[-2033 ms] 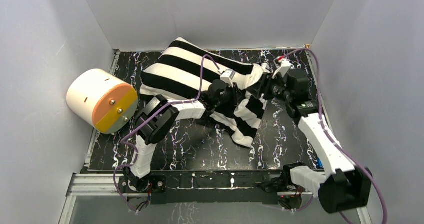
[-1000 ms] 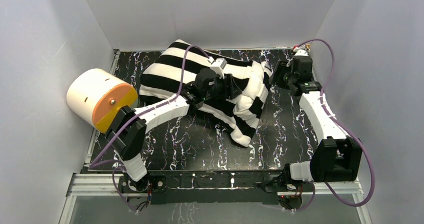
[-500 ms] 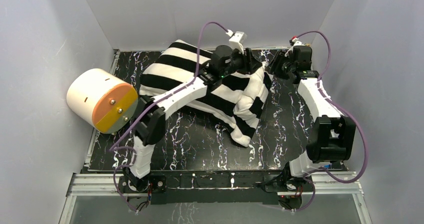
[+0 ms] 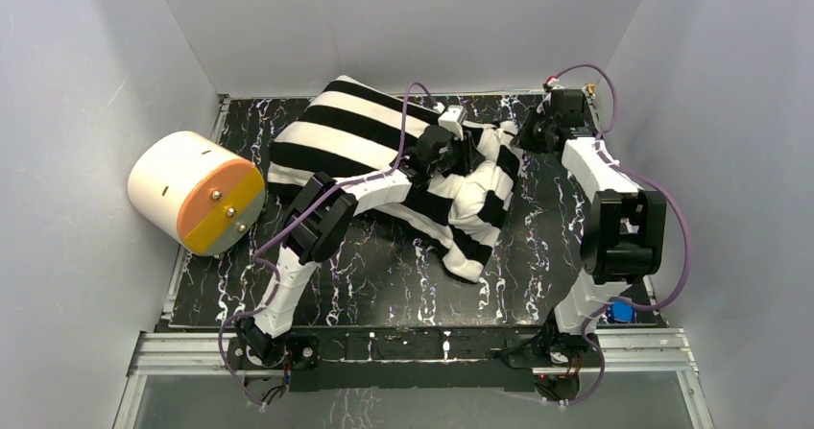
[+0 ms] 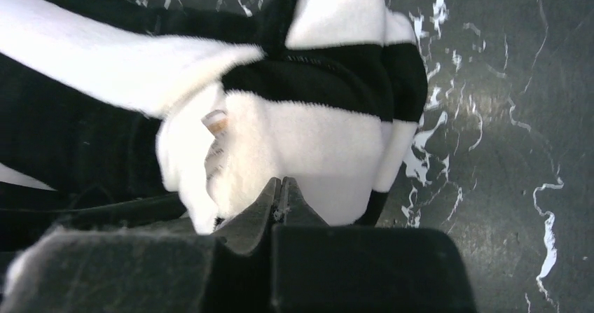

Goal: Put the pillow into the pillowcase
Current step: Smooth out the pillow at the center of the board.

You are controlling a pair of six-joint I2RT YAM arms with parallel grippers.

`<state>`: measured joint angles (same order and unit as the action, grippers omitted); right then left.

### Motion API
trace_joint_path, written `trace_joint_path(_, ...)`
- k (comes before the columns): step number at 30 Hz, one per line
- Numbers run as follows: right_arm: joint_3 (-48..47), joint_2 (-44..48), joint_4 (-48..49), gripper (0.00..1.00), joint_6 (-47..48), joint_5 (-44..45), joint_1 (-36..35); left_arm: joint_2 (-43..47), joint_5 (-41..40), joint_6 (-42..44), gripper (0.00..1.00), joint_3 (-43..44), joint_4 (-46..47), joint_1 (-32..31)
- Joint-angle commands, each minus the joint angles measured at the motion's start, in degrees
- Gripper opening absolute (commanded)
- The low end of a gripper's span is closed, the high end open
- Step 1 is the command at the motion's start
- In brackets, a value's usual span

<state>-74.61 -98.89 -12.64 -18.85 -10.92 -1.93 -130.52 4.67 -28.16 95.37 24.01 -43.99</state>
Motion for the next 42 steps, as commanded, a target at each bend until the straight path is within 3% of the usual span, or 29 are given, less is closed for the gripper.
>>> trace_joint_path(1,-6.73,2.89,0.18,0.00,1.63,-1.41,-0.47,-7.43,-5.77,-0.27,0.24,-8.74,-13.02,4.34)
trace_joint_path(2,-6.52,3.30,-0.48,0.00,1.78,-0.87,-1.70,-7.25,-5.43,-0.45,0.24,-10.14,-11.73,4.41)
trace_joint_path(5,-4.84,4.08,-1.82,0.23,2.57,2.13,-5.05,-7.44,-5.11,-0.67,0.24,-10.56,-11.66,4.35)
trace_joint_path(9,-4.29,2.85,-2.37,0.42,3.71,8.69,-8.54,-7.61,-4.72,-0.89,0.24,-12.26,-11.17,4.35)
trace_joint_path(11,-5.73,1.53,-4.08,0.46,4.74,11.56,-9.26,-7.47,-4.67,-1.10,0.24,-13.20,-10.42,4.36)
trace_joint_path(17,-7.37,-0.75,-7.93,0.48,8.38,23.63,-10.53,-8.01,-4.67,-0.76,0.25,-13.13,-11.17,4.57)
trace_joint_path(31,-10.77,-4.50,-13.47,0.42,12.96,36.02,-11.43,-9.93,-4.93,-0.93,0.25,-12.67,-12.32,5.01)
trace_joint_path(35,-9.90,-2.84,-13.10,0.34,12.91,34.51,-11.34,-9.84,-5.11,-0.75,0.26,-12.36,-12.73,4.98)
trace_joint_path(42,-9.57,2.10,-13.76,0.42,11.41,29.08,-11.33,-9.92,-4.99,-0.67,0.26,-12.22,-13.13,5.01)
